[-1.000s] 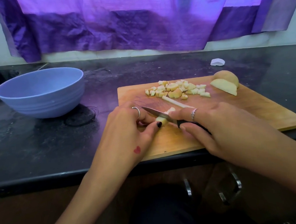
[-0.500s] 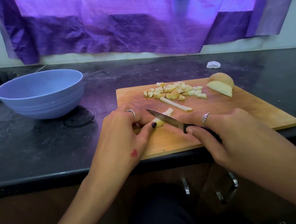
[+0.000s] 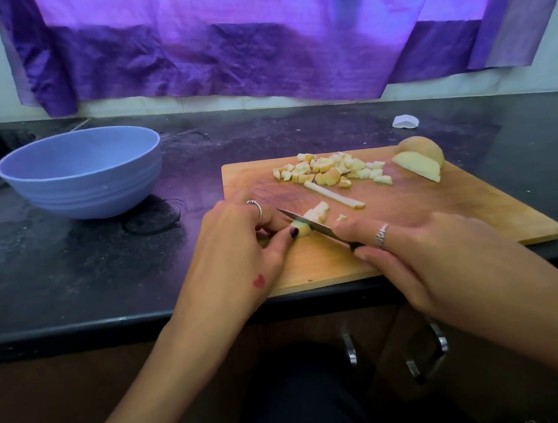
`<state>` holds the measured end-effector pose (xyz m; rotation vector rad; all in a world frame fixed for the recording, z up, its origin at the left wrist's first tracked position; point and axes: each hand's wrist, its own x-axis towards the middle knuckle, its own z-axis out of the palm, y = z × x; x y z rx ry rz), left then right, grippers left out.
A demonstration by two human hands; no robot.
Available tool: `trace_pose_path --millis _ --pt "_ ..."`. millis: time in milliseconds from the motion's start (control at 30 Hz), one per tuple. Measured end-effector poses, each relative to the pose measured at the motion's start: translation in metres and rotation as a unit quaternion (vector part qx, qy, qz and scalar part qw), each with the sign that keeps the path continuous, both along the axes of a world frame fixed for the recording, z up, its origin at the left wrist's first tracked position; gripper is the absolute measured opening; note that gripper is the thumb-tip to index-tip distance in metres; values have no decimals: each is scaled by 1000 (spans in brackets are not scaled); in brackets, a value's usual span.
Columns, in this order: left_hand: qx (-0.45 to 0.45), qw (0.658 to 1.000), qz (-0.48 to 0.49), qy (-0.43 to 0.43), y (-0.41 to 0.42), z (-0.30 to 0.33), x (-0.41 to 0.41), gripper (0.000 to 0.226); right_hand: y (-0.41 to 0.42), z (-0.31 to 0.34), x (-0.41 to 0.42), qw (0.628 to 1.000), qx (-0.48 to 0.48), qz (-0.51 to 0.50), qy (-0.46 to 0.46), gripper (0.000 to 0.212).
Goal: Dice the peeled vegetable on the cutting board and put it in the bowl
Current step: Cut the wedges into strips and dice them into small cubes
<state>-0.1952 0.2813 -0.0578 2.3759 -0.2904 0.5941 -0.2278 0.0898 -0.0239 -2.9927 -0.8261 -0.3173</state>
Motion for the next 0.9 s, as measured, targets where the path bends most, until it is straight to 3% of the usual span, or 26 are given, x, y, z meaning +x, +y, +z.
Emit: trace_pose_path --millis 100,267,400,633,900 --pt "-11 1000 1 2 1 1 -1 44 -15 -3 1 999 48 0 -12 44" --pt "-24 999 -16 16 4 0 0 26 -5 -8 0 987 157 -22 26 44" --pt "-23 999 -12 19 5 -2 1 5 4 -5 -3 990 135 -24 24 45" --pt "-47 999 -3 16 5 -3 1 13 14 4 12 996 85 -4 37 40" --pt "-35 999 9 9 3 -3 1 7 13 -1 13 996 82 31 21 35"
